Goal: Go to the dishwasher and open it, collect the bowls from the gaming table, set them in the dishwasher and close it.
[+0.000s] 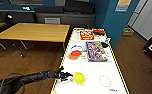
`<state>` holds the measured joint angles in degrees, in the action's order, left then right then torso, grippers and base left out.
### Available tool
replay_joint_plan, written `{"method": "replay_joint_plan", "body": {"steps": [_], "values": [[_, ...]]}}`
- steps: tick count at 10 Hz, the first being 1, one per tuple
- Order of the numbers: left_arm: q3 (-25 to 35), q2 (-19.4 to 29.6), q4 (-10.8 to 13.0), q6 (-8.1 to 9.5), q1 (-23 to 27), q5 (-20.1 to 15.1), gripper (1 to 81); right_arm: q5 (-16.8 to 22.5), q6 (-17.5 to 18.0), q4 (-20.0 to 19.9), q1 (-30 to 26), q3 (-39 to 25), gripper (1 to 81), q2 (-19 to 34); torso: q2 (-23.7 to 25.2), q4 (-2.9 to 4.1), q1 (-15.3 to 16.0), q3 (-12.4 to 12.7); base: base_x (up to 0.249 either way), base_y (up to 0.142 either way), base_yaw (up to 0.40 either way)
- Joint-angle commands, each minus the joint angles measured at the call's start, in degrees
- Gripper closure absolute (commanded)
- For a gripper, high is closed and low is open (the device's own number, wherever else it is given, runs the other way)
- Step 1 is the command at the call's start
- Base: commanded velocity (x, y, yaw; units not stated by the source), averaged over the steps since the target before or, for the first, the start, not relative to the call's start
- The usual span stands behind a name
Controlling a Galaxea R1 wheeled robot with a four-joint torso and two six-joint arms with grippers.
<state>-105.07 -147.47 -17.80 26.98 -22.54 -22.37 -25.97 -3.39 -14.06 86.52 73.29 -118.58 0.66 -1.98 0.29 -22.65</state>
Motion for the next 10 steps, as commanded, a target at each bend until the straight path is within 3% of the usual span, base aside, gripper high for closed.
{"method": "replay_joint_plan", "body": {"steps": [1,4,6,7,10], "values": [[1.53,-2.48,1.44,-0.35,5.97,-2.42,1.0,3.64,-0.13,1.22,-0.95,-1.76,81.1,2.88,0.00,0.00,0.00,0.00,0.000,0.000,0.000],[1.18,-3.80,2.59,-0.17,4.39,-2.24,1.0,3.55,-0.13,1.58,-1.03,-2.02,81.1,2.97,0.00,0.00,0.00,0.00,0.000,0.000,0.000],[-3.74,-5.21,1.80,1.06,4.30,-2.94,1.0,3.64,-0.30,1.66,-1.04,-2.64,81.1,3.14,0.00,0.00,0.00,0.00,0.000,0.000,0.000],[-7.15,-6.17,2.59,4.57,4.30,-6.01,1.0,3.64,-0.30,1.84,-1.12,-2.90,81.1,3.32,0.00,0.00,0.00,0.00,0.000,0.000,0.000],[-11.20,-7.75,2.60,6.86,4.30,-6.55,1.0,3.64,-0.30,1.84,-1.03,-3.16,81.1,3.41,0.00,0.00,-0.02,0.00,0.000,0.000,0.000]]}}
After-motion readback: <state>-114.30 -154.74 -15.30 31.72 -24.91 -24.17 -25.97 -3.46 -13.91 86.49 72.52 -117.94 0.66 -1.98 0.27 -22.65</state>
